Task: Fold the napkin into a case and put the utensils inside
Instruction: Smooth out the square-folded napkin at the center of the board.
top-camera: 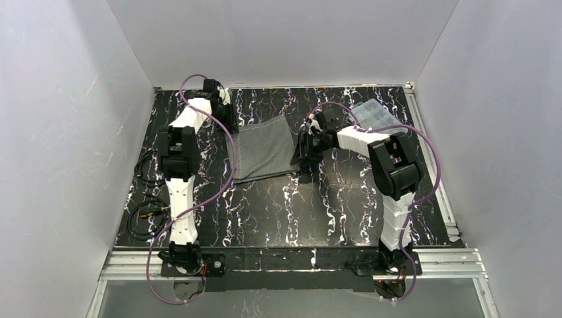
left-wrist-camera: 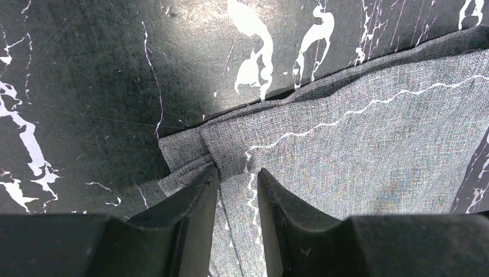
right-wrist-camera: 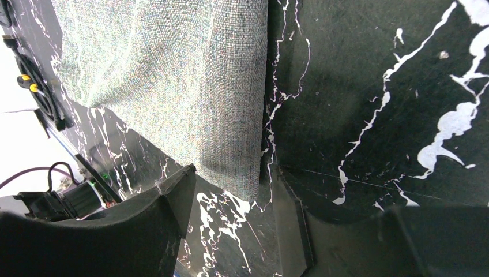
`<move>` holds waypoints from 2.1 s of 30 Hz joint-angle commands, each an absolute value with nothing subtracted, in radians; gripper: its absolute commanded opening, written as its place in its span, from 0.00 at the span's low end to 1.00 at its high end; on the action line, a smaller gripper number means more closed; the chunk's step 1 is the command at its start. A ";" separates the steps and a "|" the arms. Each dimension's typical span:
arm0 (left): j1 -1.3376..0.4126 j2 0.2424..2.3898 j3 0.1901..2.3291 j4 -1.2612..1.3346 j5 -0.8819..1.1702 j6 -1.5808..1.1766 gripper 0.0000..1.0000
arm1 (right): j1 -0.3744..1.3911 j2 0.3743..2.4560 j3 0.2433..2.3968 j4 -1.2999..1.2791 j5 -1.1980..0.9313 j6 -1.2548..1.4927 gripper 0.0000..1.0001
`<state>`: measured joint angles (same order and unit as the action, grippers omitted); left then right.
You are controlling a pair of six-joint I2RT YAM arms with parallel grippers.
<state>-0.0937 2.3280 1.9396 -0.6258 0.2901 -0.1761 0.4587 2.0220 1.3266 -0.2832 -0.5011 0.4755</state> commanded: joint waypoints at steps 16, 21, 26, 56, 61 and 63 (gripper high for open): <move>-0.092 2.299 1.953 -0.615 0.313 -0.188 0.10 | 0.463 1.983 1.301 -0.273 -0.514 0.476 0.58; -0.092 2.285 1.937 -0.608 0.281 -0.179 0.04 | 0.462 1.983 1.301 -0.274 -0.515 0.478 0.58; -0.092 2.234 1.888 -0.568 0.246 -0.153 0.00 | 0.462 1.982 1.295 -0.274 -0.509 0.479 0.57; -0.093 2.327 1.942 -0.574 0.282 -0.194 0.39 | 0.462 1.980 1.282 -0.268 -0.514 0.478 0.56; -0.094 2.348 1.959 -0.578 0.308 -0.211 0.36 | 0.462 1.980 1.282 -0.270 -0.516 0.475 0.56; -0.094 2.352 1.961 -0.578 0.309 -0.213 0.33 | 0.462 1.980 1.281 -0.271 -0.517 0.475 0.56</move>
<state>-0.0917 2.3363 1.9270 -0.5510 0.2764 -0.1989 0.4587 2.0098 1.2949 -0.2604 -0.5121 0.4839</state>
